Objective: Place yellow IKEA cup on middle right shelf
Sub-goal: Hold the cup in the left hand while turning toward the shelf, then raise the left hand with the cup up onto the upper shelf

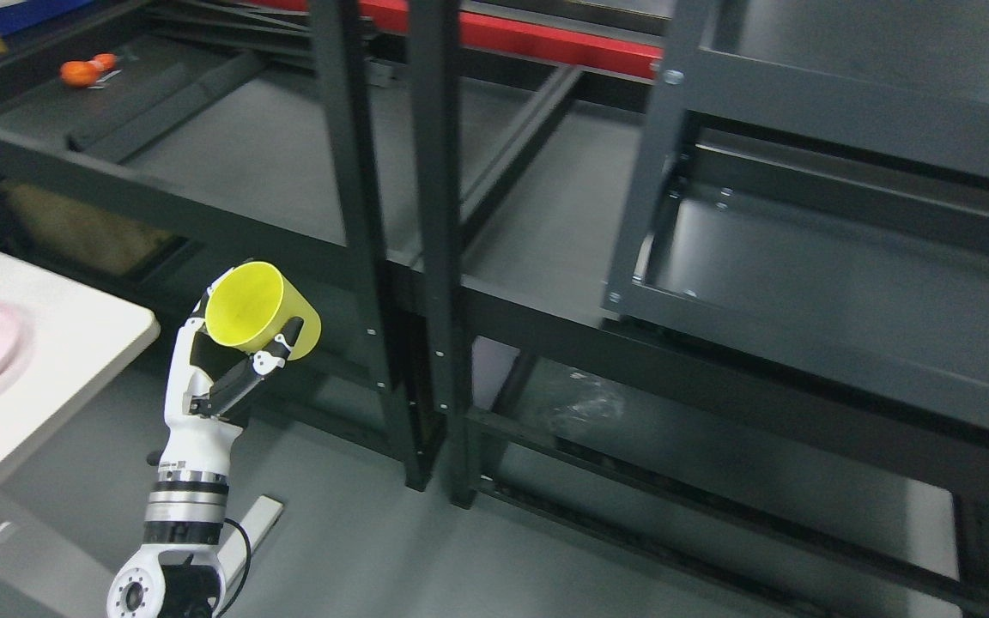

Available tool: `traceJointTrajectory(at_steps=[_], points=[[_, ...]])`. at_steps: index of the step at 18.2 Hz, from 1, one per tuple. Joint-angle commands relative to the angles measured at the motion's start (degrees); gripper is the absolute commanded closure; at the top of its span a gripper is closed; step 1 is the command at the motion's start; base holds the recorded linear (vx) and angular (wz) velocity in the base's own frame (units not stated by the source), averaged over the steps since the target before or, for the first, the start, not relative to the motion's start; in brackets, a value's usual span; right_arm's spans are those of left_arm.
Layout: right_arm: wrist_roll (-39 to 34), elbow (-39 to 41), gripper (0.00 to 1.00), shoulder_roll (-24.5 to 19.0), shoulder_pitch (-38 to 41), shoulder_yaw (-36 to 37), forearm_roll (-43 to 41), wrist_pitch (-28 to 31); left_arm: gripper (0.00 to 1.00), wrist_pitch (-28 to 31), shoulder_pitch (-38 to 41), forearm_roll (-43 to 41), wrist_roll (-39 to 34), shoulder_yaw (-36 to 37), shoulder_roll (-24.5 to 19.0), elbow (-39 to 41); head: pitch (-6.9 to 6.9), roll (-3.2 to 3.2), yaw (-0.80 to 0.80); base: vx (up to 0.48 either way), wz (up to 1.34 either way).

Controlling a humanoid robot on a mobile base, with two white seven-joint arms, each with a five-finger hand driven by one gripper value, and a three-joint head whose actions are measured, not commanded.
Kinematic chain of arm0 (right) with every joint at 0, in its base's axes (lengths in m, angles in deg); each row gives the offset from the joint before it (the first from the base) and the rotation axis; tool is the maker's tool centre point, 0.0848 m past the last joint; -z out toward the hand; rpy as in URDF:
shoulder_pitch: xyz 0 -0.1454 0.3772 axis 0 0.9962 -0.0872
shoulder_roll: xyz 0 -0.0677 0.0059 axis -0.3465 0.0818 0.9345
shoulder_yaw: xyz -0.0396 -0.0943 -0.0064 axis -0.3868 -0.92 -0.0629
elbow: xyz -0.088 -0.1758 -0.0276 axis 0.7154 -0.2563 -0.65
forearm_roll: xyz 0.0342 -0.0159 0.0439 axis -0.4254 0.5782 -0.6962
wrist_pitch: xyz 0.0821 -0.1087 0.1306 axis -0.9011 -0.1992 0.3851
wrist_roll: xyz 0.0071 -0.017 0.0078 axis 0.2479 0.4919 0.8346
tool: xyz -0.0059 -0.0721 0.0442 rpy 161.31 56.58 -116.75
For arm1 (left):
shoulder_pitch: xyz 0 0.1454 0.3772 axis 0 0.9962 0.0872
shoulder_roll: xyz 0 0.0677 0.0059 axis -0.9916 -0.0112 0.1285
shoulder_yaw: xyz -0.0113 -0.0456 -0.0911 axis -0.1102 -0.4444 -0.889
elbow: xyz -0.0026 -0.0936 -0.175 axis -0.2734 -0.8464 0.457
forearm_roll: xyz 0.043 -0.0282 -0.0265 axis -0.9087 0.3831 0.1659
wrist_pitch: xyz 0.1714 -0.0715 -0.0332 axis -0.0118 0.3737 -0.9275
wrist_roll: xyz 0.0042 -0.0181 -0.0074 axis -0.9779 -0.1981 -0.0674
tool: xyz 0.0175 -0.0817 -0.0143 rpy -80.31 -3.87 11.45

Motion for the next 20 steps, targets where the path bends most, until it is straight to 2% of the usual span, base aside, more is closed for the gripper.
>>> traceJointTrajectory(at_steps=[1, 10, 14, 20], points=[[0.05, 0.00, 0.01, 1.00, 0.70, -0.97, -1.41, 0.04, 0.99, -0.40, 0.10, 0.00, -0.04, 2.42, -1.00, 0.33, 0.00, 0.00, 0.00, -0.273, -0.82], [0.05, 0.00, 0.01, 1.00, 0.78, -0.97, -1.41, 0.04, 0.99, -1.27, 0.10, 0.00, -0.13, 5.32, -1.00, 0.33, -0.03, 0.00, 0.00, -0.238, -0.92], [0.05, 0.00, 0.01, 1.00, 0.78, -0.97, -1.41, 0.04, 0.99, -1.88, 0.01, 0.00, -0.13, 6.38, -1.00, 0.25, -0.03, 0.00, 0.00, -0.053, -0.23], [0.05, 0.00, 0.01, 1.00, 0.78, -0.97, -1.41, 0.04, 0.98, -7.06, -0.08, -0.08, 0.48, 13.74, -1.00, 0.33, -0.03, 0.00, 0.00, 0.082, 0.19]])
